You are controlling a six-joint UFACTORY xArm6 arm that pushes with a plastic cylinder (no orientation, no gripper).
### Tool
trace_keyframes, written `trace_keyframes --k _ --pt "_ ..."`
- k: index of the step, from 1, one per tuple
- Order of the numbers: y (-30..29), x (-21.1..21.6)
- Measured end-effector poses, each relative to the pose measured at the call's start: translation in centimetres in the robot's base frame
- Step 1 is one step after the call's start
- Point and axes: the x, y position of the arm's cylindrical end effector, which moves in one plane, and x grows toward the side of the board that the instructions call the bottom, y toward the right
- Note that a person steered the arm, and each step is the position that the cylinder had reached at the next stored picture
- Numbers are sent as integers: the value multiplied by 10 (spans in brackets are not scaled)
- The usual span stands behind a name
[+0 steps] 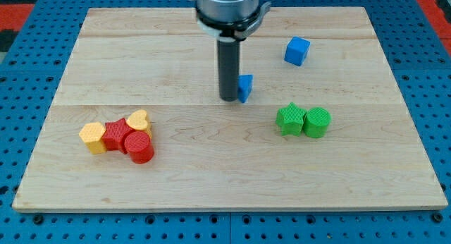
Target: Separate the blue cube from the blue triangle
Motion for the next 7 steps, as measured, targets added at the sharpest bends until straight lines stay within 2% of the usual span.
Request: trace_keyframes --k 1,2,3,4,5,6,7 --pt "47 -35" --pt "90 -41" --pt "126 -29" --pt "165 -81" --pt "150 -113" --pt "90 -118" --pt "76 -141"
